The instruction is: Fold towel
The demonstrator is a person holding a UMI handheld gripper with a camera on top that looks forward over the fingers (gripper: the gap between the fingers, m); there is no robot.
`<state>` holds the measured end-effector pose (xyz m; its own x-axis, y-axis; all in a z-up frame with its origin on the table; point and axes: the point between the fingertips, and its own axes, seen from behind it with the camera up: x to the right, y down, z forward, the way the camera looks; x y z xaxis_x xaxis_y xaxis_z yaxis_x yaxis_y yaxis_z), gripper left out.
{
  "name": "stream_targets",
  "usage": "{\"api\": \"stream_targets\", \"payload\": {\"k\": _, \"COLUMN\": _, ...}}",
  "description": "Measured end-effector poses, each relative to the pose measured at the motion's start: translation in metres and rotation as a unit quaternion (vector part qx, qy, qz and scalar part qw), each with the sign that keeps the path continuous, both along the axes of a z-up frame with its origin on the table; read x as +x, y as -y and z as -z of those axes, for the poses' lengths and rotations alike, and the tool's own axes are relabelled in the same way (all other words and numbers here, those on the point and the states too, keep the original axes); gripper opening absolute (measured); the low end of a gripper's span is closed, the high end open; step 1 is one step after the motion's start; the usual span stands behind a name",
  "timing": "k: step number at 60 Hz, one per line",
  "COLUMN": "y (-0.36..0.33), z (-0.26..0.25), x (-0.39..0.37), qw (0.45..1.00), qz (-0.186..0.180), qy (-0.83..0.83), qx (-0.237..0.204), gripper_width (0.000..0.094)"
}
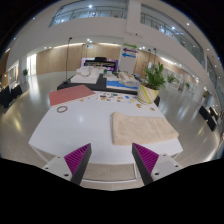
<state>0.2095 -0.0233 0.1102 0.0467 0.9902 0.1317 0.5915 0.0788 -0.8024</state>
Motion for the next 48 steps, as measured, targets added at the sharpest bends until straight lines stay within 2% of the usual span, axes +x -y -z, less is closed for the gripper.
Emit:
{"api": "stream_targets", "payload": {"k": 6, "y": -0.012, "z": 0.026, "x": -0.049, "qw": 1.000, "qz": -0.003, "qy": -0.011, "qx": 0.007, "gripper_width": 0.0853}}
{"api": "stream_targets", "payload": {"k": 7, "y": -0.007, "z": 0.019, "x": -0.029, "qw": 1.000, "qz": -0.002, "qy": -0.009, "qx": 0.007, "gripper_width": 0.0853}}
{"api": "stream_targets", "payload": {"k": 13, "y": -0.025, "z": 0.062, "x": -0.096, "qw": 1.000, "qz": 0.007, "qy": -0.001, "qx": 0.006, "gripper_width": 0.0851}}
{"api": "stream_targets", "payload": {"k": 21, "y": -0.031, "z": 0.092, "x": -0.149, "qw": 1.000, "qz": -0.007, "qy": 0.004, "qx": -0.006, "gripper_width": 0.0854}}
{"api": "stream_targets", "payload": {"k": 28, "y": -0.043, "z": 0.118, "x": -0.178, "qw": 1.000, "qz": -0.009, "qy": 0.026, "qx": 0.013, "gripper_width": 0.0857}}
{"api": "stream_targets", "payload": {"k": 32, "y": -0.041, "z": 0.120, "x": -0.188, "qw": 1.000, "qz": -0.018, "qy": 0.024, "qx": 0.002, "gripper_width": 0.0806}}
{"api": "stream_targets", "payload": {"k": 33, "y": -0.040, "z": 0.122, "x": -0.189, "qw": 0.999, "qz": -0.021, "qy": 0.027, "qx": 0.000, "gripper_width": 0.0835}}
{"api": "stream_targets", "payload": {"k": 36, "y": -0.036, "z": 0.125, "x": -0.190, "qw": 0.999, "qz": -0.031, "qy": 0.037, "qx": -0.005, "gripper_width": 0.0490}}
{"api": "stream_targets", "payload": {"k": 40, "y": -0.063, "z": 0.123, "x": -0.192, "qw": 0.998, "qz": -0.005, "qy": 0.042, "qx": 0.042, "gripper_width": 0.0030}}
{"api": "stream_targets", "payload": {"k": 48, "y": -0.058, "z": 0.114, "x": -0.191, "qw": 0.998, "qz": -0.035, "qy": 0.059, "qx": 0.016, "gripper_width": 0.0008}}
